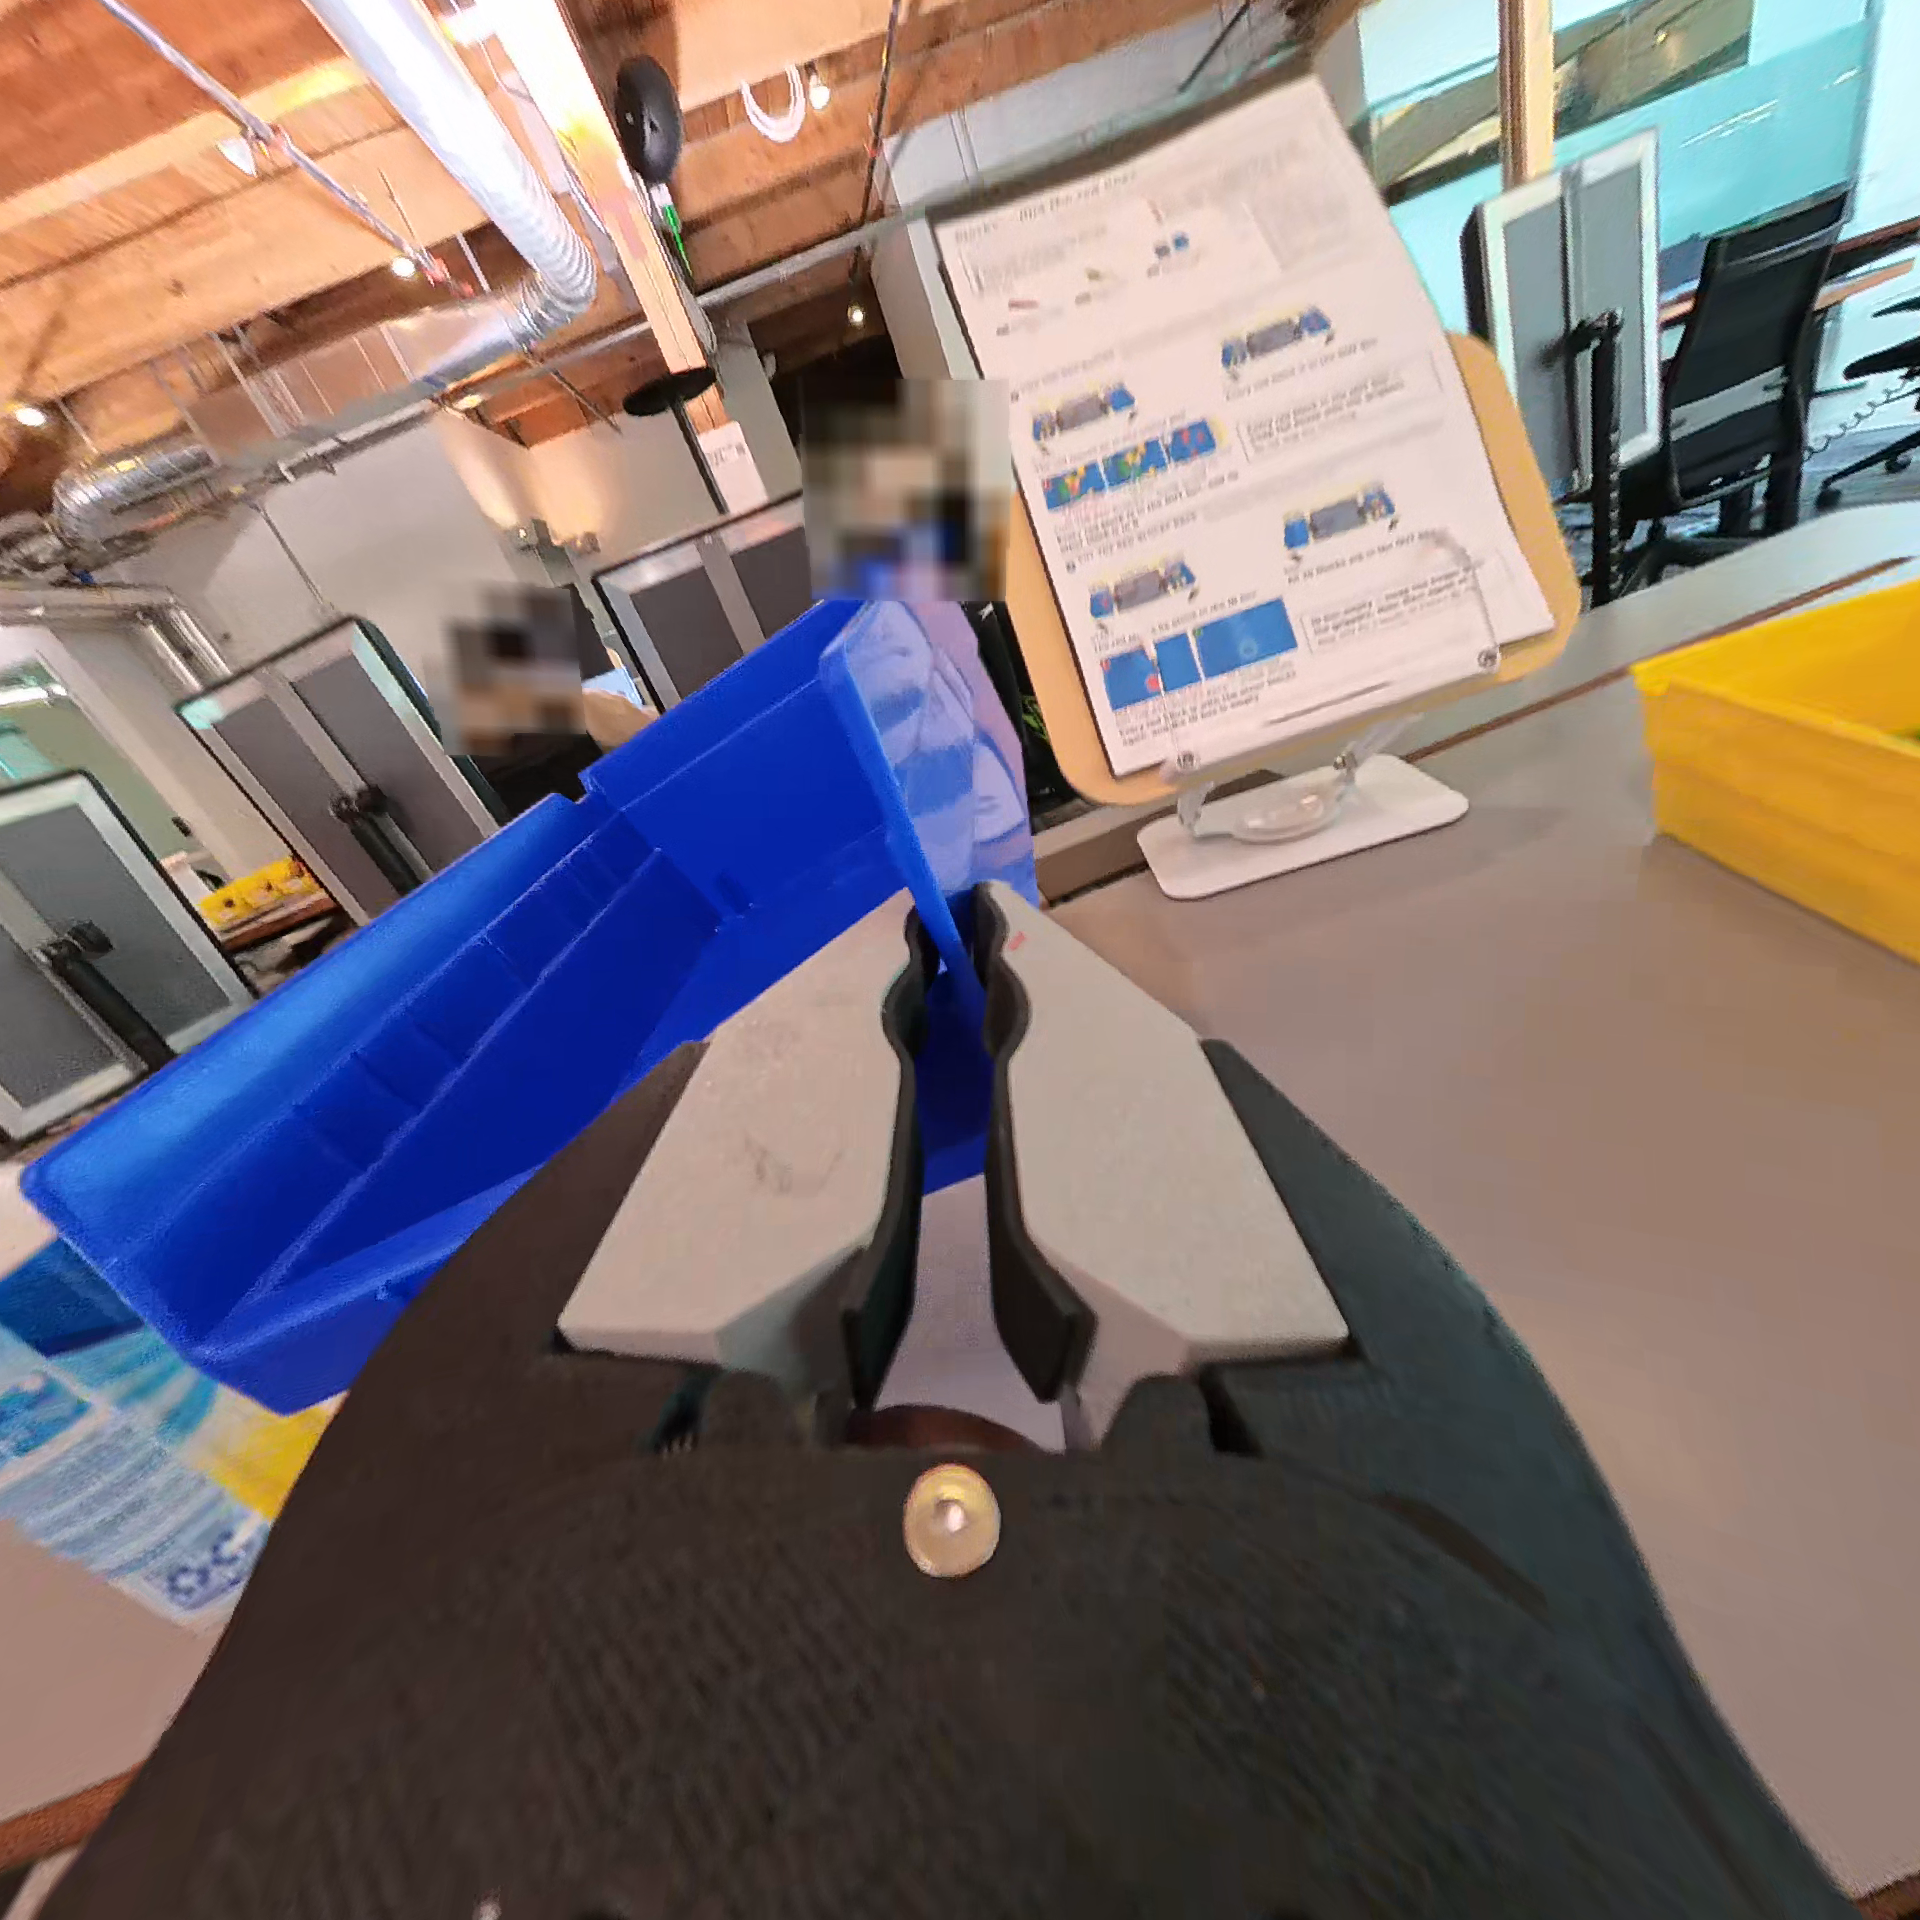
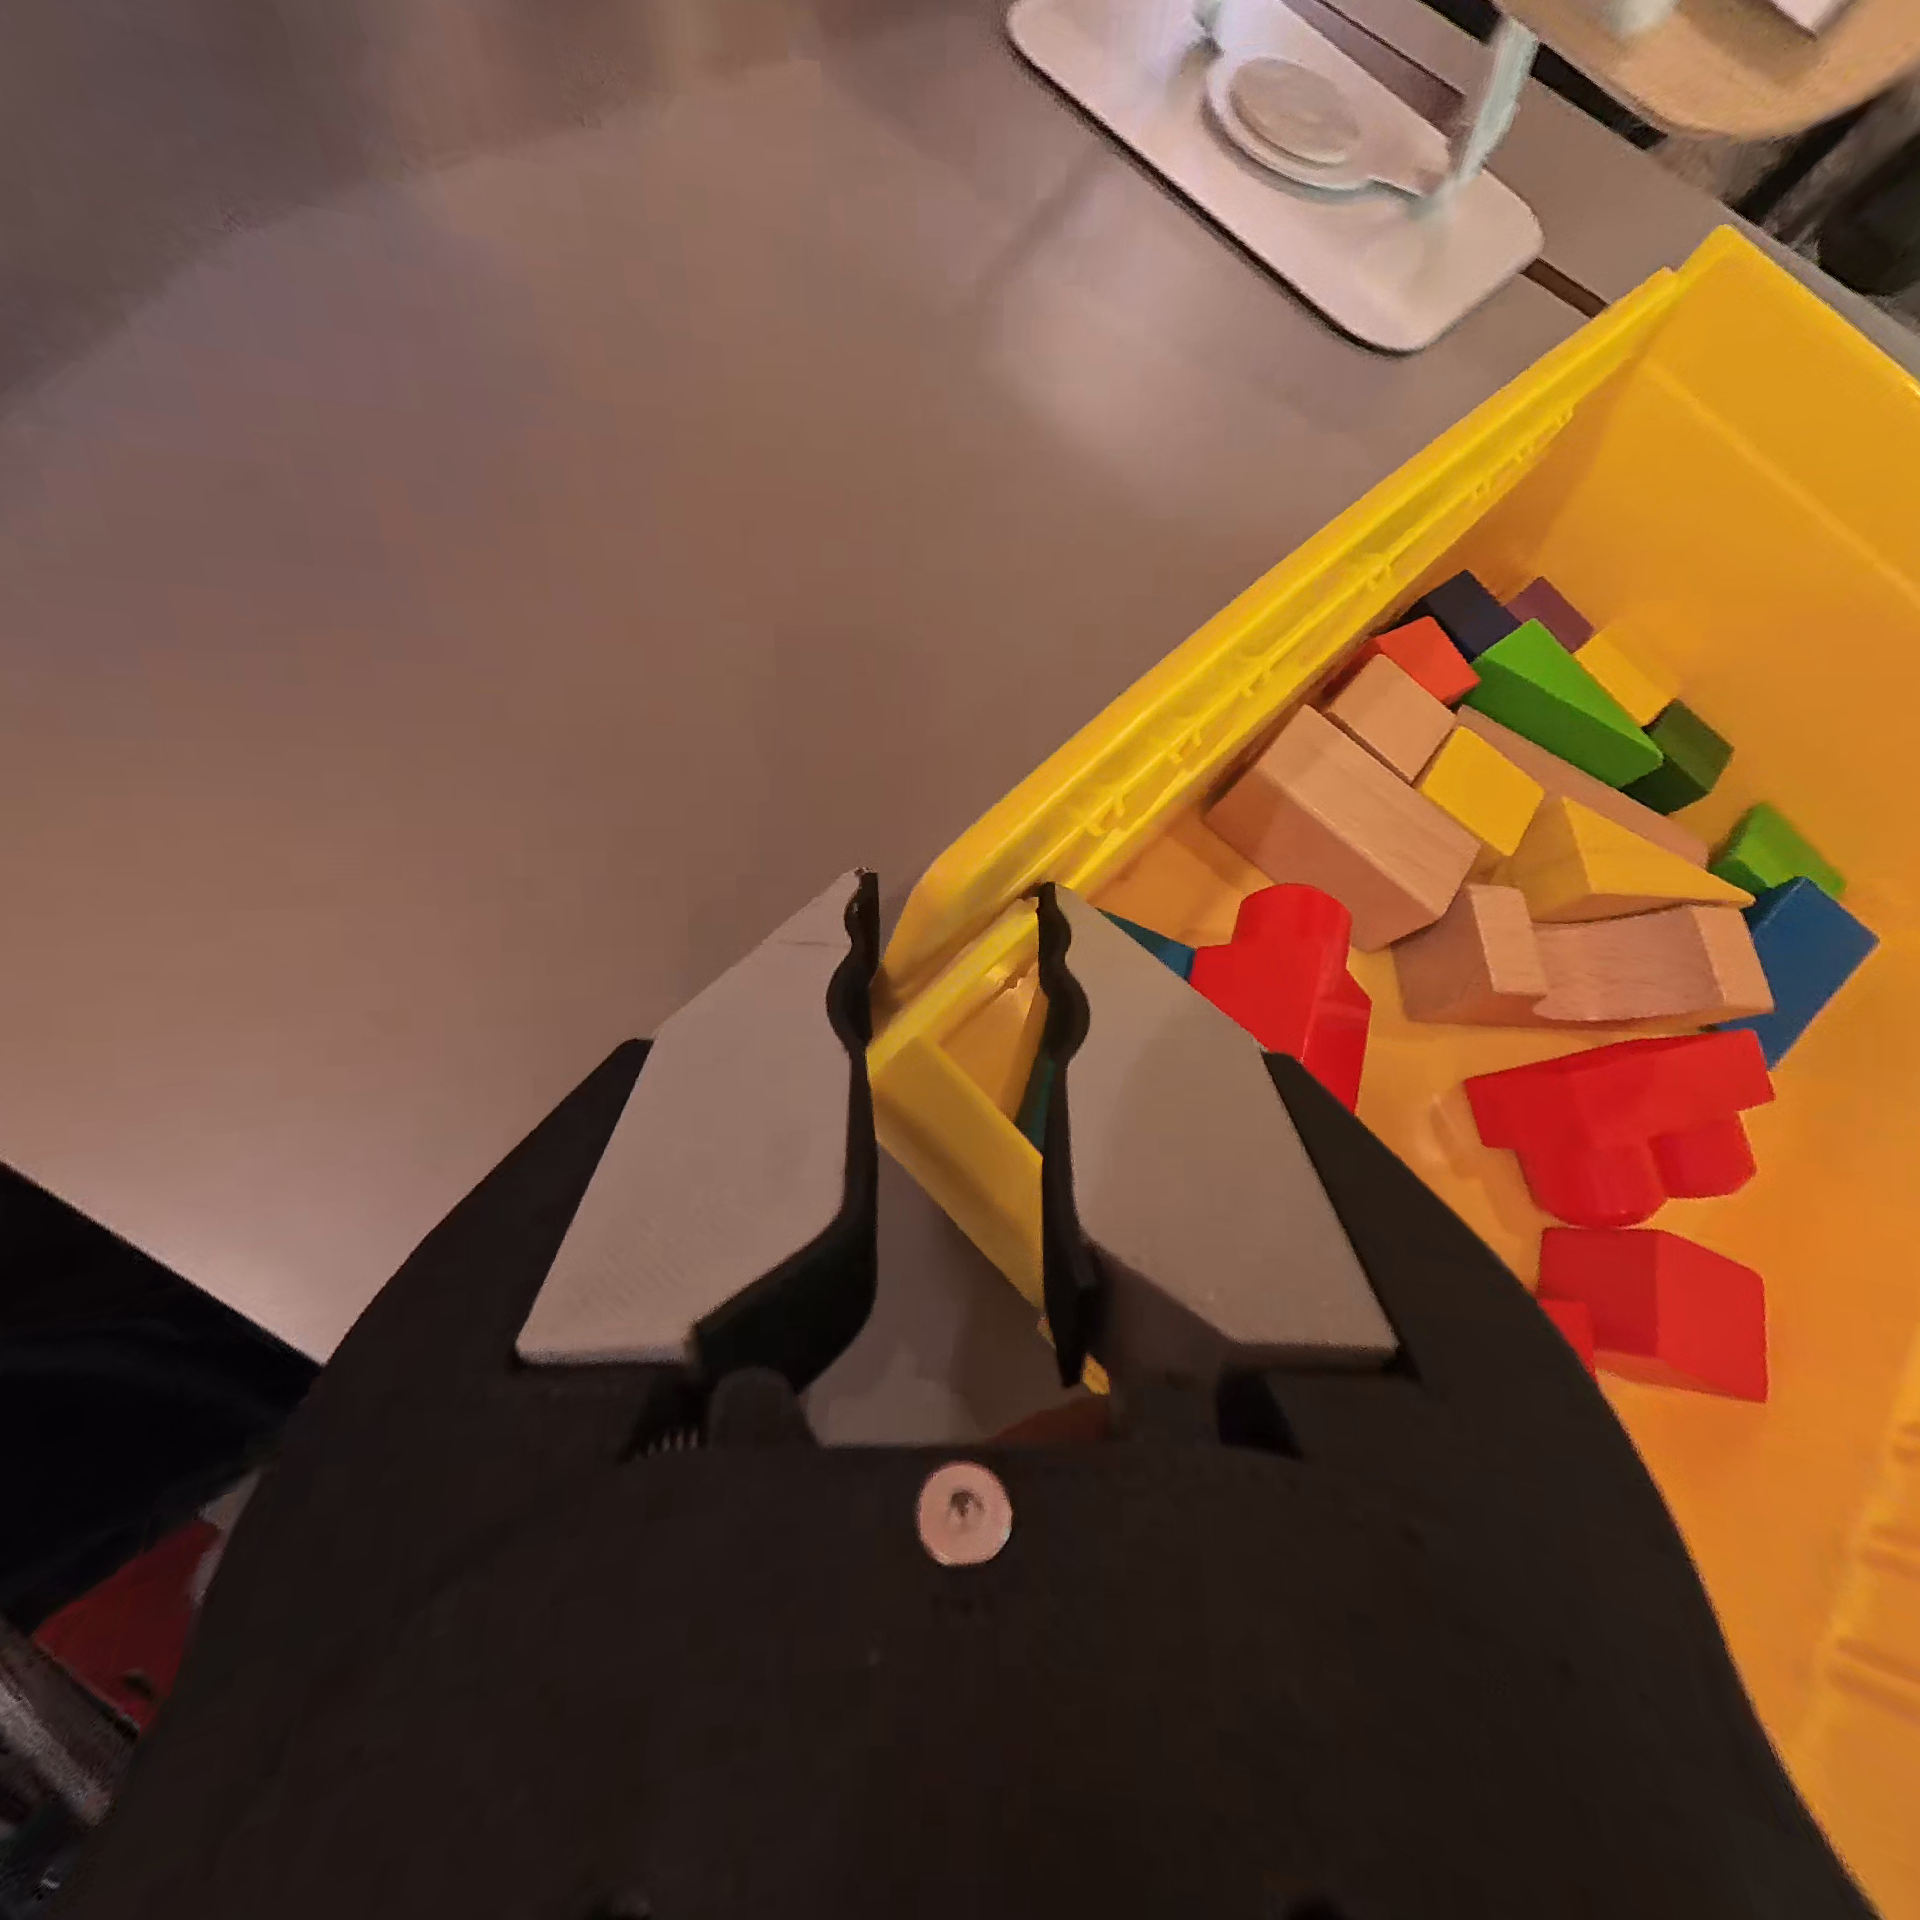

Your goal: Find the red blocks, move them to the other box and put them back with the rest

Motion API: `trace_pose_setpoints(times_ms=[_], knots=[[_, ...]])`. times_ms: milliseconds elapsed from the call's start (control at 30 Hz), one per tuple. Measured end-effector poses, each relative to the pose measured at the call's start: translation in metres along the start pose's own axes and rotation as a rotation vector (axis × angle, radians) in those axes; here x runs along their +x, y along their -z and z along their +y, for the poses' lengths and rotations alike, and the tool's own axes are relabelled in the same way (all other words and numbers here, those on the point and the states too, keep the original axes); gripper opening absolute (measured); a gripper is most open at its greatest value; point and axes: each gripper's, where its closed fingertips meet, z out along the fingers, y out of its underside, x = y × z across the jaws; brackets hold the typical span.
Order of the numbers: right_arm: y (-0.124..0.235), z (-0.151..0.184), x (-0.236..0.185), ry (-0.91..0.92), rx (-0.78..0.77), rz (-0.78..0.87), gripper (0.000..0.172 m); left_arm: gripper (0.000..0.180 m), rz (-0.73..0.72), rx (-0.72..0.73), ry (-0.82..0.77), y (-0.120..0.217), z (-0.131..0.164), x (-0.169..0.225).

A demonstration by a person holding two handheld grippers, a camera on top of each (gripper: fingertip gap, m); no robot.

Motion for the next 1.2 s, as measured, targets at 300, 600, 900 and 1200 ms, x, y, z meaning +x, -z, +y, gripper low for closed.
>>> trace_pose_setpoints(times_ms=[300, 600, 900, 1200], knots=[[-0.049, -0.08, -0.155, 0.203, 0.03, -0.222, 0.033, 0.003, -0.064, 0.114, -0.047, 0.022, -0.062, -0.018], [-0.003, -0.157, -0.233, 0.106, 0.302, -0.577, 0.042, 0.002, -0.088, 0.136, -0.092, 0.037, -0.081, -0.017], [0.113, -0.128, -0.073, 0.008, 0.498, -0.393, 0.045, 0.003, 0.216, 0.28, -0.119, 0.026, -0.125, 0.13], [0.127, -0.015, 0.067, -0.174, 0.328, -0.21, 0.045, 0.005, 0.477, 0.194, -0.218, -0.034, -0.107, 0.327]])
